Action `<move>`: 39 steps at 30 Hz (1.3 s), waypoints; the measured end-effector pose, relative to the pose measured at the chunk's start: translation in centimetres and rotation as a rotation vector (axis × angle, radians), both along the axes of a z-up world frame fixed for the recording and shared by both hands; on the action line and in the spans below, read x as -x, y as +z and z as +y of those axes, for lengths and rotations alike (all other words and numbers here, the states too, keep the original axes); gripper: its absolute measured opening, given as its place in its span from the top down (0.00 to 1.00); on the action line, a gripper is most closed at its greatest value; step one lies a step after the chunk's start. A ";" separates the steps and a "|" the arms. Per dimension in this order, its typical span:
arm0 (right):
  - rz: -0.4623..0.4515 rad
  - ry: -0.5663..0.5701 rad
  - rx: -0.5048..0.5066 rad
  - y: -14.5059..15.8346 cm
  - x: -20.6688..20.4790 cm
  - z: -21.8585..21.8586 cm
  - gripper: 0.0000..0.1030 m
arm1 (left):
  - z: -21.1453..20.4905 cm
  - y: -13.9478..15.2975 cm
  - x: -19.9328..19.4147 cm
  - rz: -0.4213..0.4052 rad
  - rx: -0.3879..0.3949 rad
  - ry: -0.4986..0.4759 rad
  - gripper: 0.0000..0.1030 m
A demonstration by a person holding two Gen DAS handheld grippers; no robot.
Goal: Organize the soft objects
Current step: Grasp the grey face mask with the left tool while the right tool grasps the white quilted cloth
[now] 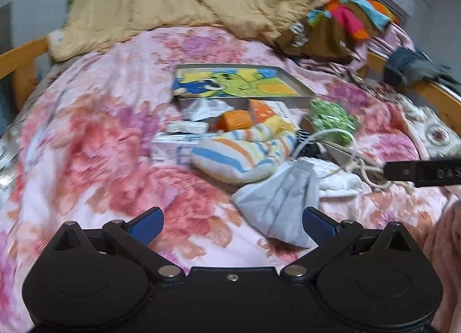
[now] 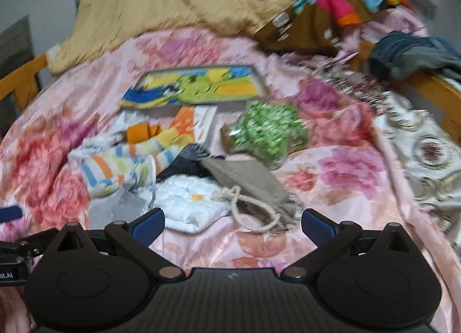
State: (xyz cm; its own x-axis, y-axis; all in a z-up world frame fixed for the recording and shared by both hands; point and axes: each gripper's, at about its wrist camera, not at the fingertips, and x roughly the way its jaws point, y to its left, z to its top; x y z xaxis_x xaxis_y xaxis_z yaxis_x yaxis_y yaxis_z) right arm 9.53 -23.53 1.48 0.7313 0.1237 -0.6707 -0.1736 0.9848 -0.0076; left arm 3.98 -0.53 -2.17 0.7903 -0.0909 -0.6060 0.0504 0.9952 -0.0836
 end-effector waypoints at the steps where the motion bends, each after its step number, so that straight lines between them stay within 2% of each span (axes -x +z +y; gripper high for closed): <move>1: 0.020 0.018 0.006 -0.2 -0.5 0.1 0.00 | -0.3 -0.1 -0.4 0.002 -0.007 -0.027 0.01; 8: 0.101 0.105 0.008 -1.2 -3.6 0.6 0.00 | -2.5 -1.8 -2.9 0.051 -0.063 -0.182 0.01; 14: 0.158 0.155 -0.054 -2.2 -5.6 0.9 0.01 | -3.0 -3.2 -4.9 0.120 -0.050 -0.217 0.02; 18: 0.207 0.165 -0.089 -3.1 -6.5 1.0 0.04 | -3.2 -3.8 -6.0 0.141 -0.026 -0.223 0.12; 23: 0.274 0.165 -0.233 -4.0 -7.6 0.0 0.10 | -2.9 -4.3 -6.6 0.141 0.027 -0.231 0.24; 26: 0.304 0.158 -0.284 -4.5 -8.2 -0.2 0.14 | -2.6 -4.3 -6.7 0.137 0.062 -0.226 0.32; 29: 0.310 0.143 -0.299 -4.9 -8.6 -0.1 0.21 | -2.2 -4.4 -6.8 0.140 0.098 -0.201 0.41; 33: 0.324 0.106 -0.315 -5.6 -9.1 -0.3 0.37 | -1.8 -4.6 -7.0 0.149 0.138 -0.182 0.57; 38: 0.316 0.087 -0.354 -5.9 -9.4 -0.7 0.51 | -1.5 -4.6 -6.7 0.136 0.167 -0.177 0.67; 39: 0.309 0.092 -0.357 -5.8 -9.4 -0.7 0.58 | -1.5 -4.6 -6.7 0.133 0.173 -0.174 0.69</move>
